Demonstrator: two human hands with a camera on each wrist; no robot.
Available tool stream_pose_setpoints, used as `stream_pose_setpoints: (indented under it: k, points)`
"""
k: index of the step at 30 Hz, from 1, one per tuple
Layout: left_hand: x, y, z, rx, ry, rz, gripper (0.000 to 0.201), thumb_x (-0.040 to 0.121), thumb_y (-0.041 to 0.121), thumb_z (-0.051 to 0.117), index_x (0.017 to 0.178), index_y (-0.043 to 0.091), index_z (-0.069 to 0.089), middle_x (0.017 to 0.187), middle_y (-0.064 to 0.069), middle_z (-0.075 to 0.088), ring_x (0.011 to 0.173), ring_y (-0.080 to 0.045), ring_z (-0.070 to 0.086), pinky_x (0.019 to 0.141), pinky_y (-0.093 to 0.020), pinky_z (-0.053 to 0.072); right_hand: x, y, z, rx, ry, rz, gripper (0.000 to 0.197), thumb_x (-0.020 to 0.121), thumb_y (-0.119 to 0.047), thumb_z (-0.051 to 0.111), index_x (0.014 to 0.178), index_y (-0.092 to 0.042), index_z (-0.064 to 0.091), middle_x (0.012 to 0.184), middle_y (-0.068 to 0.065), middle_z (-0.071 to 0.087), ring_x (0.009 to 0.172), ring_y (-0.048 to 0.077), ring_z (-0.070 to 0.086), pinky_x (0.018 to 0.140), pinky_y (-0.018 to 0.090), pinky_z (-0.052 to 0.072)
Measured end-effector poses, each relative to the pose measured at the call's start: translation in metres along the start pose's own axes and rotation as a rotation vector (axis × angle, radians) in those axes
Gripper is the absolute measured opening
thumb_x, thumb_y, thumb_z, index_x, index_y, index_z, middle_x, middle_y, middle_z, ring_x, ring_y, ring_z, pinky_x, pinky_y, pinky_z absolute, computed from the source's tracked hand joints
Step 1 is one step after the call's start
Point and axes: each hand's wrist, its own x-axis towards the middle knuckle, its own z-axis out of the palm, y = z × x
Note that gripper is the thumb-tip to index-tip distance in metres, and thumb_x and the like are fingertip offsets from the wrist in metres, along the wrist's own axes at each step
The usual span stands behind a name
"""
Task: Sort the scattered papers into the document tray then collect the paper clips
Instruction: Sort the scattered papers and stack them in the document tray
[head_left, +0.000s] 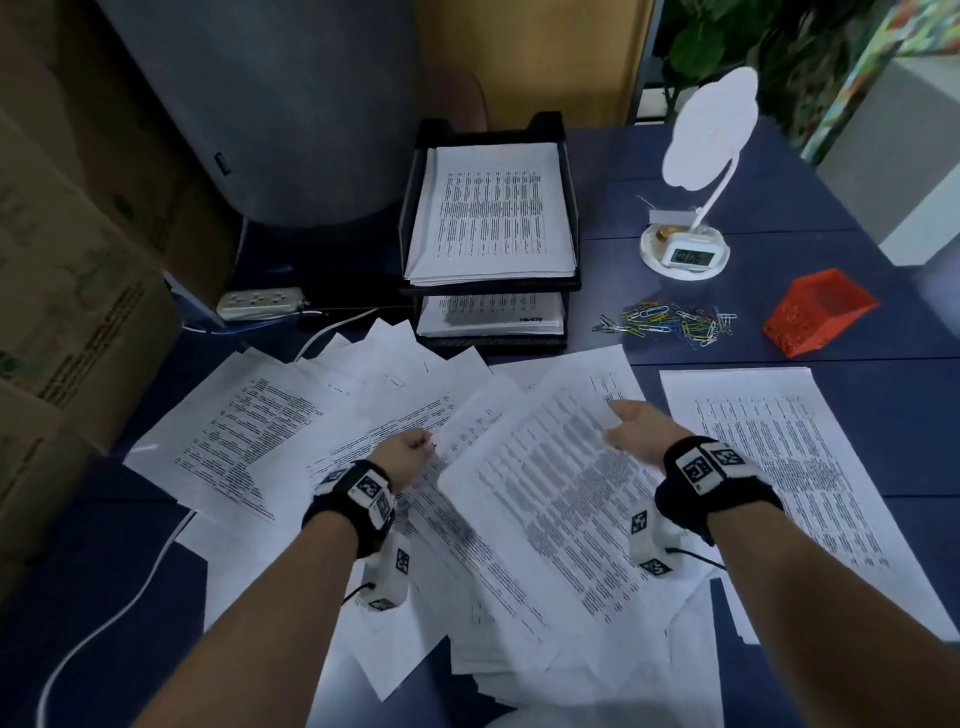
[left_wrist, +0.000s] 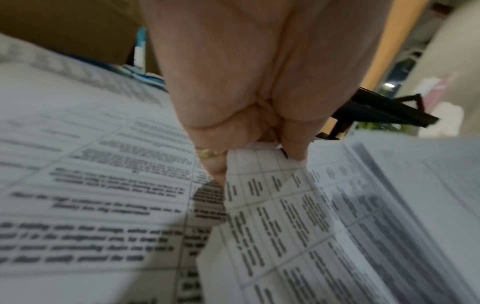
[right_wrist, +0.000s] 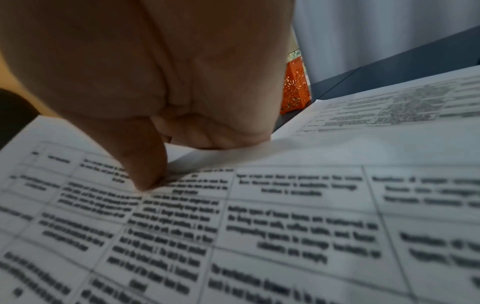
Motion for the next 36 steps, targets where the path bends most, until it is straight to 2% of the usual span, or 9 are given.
stream_pose_setpoints:
  k: [4,9,14,17,20,22,25,29,36]
  points:
    - [-0.01,0.018,0.003,-0.175,-0.087,-0.002,0.034,0.095,0.046,0.048,0.117,0.021,0.057,0.122,-0.001,0.056,0.12,-0.024,0.05,0.107,-0.044,0.035,-0.008,-0.011,0.019,-0.076,-0.056,-0.108,0.022,0.094,-0.012,0.049,0.114,-0.015,0.058,0.111,0.007,0.061,0.099,0.024,0.057,0.086,0.03,0.044]
    - [-0.009,0.032,0.0,-0.065,-0.137,0.191,0.015,0.082,0.026,0.073,0.086,0.026,0.058,0.085,0.008,0.064,0.079,-0.009,0.06,0.078,-0.029,0.047,-0.008,-0.015,0.027,-0.027,-0.046,-0.153,0.017,0.096,-0.017,0.047,0.113,-0.017,0.05,0.109,0.003,0.057,0.093,0.021,0.054,0.077,0.029,0.042]
    - [-0.006,0.047,-0.024,-0.2,0.039,0.311,0.016,0.08,0.011,0.074,0.079,0.019,0.06,0.072,0.0,0.057,0.066,-0.014,0.052,0.075,-0.031,0.048,-0.01,-0.016,0.021,0.208,0.009,-0.178,0.045,0.09,-0.025,0.062,0.128,-0.024,0.038,0.114,0.002,0.056,0.103,0.022,0.059,0.083,0.033,0.047]
    - [-0.001,0.052,-0.036,-0.284,0.238,0.337,0.023,0.076,0.018,0.078,0.092,0.023,0.061,0.088,0.004,0.064,0.081,-0.014,0.058,0.082,-0.039,0.054,-0.012,-0.023,0.015,0.188,0.004,-0.261,0.028,0.095,-0.019,0.054,0.123,-0.016,0.054,0.117,0.005,0.064,0.105,0.022,0.06,0.088,0.032,0.046]
    - [0.0,0.055,-0.045,-0.544,0.518,0.264,0.078,0.067,0.028,0.085,0.131,0.024,0.041,0.119,0.003,0.051,0.104,-0.015,0.051,0.089,-0.032,0.047,-0.018,-0.035,0.005,0.33,0.103,-0.315,0.024,0.096,-0.014,0.053,0.119,-0.014,0.059,0.111,0.002,0.067,0.104,0.021,0.061,0.084,0.028,0.046]
    - [0.003,0.053,-0.049,-0.808,0.477,0.24,0.1,0.057,0.04,0.087,0.138,0.021,0.032,0.13,-0.003,0.048,0.115,-0.019,0.051,0.1,-0.038,0.045,-0.025,-0.046,-0.003,0.463,0.166,-0.364,0.026,0.096,-0.011,0.053,0.121,-0.013,0.059,0.111,-0.003,0.066,0.1,0.008,0.062,0.085,0.021,0.048]
    - [-0.002,0.064,-0.049,-0.865,0.274,0.338,0.07,0.068,0.037,0.08,0.127,0.015,0.049,0.12,-0.003,0.064,0.112,-0.019,0.061,0.102,-0.046,0.045,-0.034,-0.069,-0.014,0.624,0.255,-0.447,0.027,0.096,-0.009,0.051,0.123,-0.009,0.054,0.112,-0.007,0.065,0.096,-0.005,0.061,0.081,0.011,0.048]
    - [-0.009,0.092,-0.05,-0.855,0.417,0.516,0.023,0.089,0.007,0.063,0.111,0.013,0.06,0.103,0.001,0.068,0.096,-0.008,0.065,0.083,-0.022,0.053,-0.038,-0.089,-0.019,0.759,0.329,-0.506,0.033,0.096,-0.006,0.051,0.127,-0.013,0.049,0.12,-0.005,0.064,0.109,0.007,0.06,0.092,0.021,0.047]
    - [-0.003,0.086,-0.036,-0.788,0.352,0.407,0.035,0.086,0.02,0.068,0.117,0.007,0.061,0.102,0.001,0.068,0.093,-0.011,0.064,0.082,-0.026,0.052,-0.025,-0.081,0.0,0.656,0.309,-0.41,0.035,0.092,-0.002,0.054,0.126,-0.009,0.048,0.12,0.002,0.063,0.113,0.019,0.059,0.105,0.044,0.042]
